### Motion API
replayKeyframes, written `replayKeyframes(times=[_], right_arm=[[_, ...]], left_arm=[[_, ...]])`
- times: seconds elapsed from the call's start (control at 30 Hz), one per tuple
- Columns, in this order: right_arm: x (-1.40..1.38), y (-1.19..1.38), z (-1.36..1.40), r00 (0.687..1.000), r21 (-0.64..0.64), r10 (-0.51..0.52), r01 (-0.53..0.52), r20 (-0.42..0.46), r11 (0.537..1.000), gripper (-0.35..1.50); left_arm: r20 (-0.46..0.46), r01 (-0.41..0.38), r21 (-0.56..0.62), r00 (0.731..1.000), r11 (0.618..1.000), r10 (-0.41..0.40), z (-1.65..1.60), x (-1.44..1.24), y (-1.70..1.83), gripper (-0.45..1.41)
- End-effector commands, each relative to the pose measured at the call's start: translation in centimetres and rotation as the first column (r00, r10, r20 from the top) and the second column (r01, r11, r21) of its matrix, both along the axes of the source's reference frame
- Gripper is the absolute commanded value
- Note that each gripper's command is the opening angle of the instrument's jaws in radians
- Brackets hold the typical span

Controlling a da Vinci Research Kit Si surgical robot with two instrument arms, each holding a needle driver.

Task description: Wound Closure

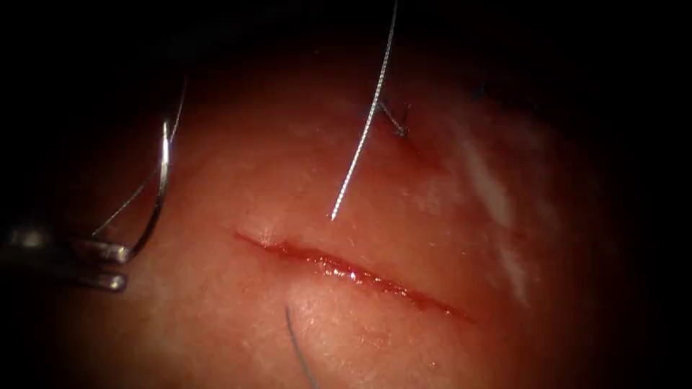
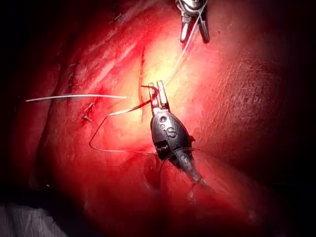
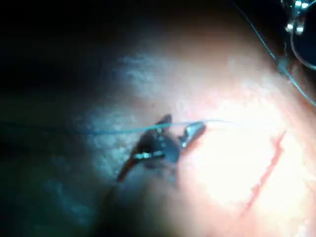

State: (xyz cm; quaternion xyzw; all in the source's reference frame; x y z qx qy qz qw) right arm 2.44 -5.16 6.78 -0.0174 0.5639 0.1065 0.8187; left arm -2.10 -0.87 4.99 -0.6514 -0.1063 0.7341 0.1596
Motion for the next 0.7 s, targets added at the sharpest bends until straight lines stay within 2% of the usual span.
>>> replayKeyframes(times=[0.03,0.17,0.33,0.43,0.6,0.7], right_arm=[[0.02,0.04,0.12,1.0,0.008,0.009,-0.009,0.008,1.0,1.21],[-0.02,0.26,0.31,0.999,0.012,0.038,-0.039,0.037,0.999,1.18],[0.24,0.65,0.68,0.992,0.005,0.109,-0.11,0.062,0.994,1.18],[0.44,0.77,0.77,0.992,0.001,0.119,-0.119,0.05,0.993,1.15],[0.64,0.84,0.82,0.993,0.006,0.115,-0.115,0.04,0.993,1.11],[0.87,0.91,0.86,0.993,0.01,0.112,-0.113,0.03,0.994,1.06]], left_arm=[[0.002,0.0,-0.001,1.0,1.0,0.0,0.07,-0.04,-0.01,-0.45],[0.001,0.0,-0.001,1.0,1.0,0.0,0.07,-0.04,-0.01,-0.45],[0.001,0.001,-0.002,1.0,1.0,-0.001,0.08,-0.05,-0.02,-0.45],[0.001,0.0,-0.002,1.0,1.0,0.0,0.08,-0.05,-0.02,-0.45],[0.001,0.0,-0.002,1.0,1.0,0.0,0.08,-0.05,-0.02,-0.45],[0.001,0.0,-0.002,1.0,1.0,0.0,0.08,-0.04,-0.02,-0.45]])
